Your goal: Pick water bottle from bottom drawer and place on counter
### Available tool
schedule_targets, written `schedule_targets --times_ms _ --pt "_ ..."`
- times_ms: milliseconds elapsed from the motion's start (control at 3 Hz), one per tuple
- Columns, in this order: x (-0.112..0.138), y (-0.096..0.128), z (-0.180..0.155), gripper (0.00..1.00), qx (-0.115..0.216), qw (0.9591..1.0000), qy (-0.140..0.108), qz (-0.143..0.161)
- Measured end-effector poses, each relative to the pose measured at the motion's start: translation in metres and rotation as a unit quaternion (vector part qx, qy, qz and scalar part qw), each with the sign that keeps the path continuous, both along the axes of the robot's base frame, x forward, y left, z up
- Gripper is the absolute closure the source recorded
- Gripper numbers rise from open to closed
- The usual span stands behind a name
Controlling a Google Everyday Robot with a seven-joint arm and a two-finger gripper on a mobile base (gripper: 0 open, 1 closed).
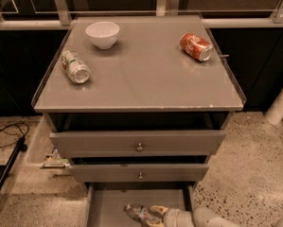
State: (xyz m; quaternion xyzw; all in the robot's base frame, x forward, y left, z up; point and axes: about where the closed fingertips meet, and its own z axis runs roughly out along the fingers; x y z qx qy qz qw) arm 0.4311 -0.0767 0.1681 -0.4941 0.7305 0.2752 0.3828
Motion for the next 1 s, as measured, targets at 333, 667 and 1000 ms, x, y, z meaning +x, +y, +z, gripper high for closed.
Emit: schedule_targets --times_ms 333,667,1000 --pt "-0.005 -0.025 0.037 1.00 0.000 0.9999 -0.013 0.004" --pt "-0.010 -0.055 0.084 1.00 -0.019 0.9991 -0.037 0.005" --pt "-0.014 -0.089 0.153 1.00 -0.030 0.9974 -0.065 0.006"
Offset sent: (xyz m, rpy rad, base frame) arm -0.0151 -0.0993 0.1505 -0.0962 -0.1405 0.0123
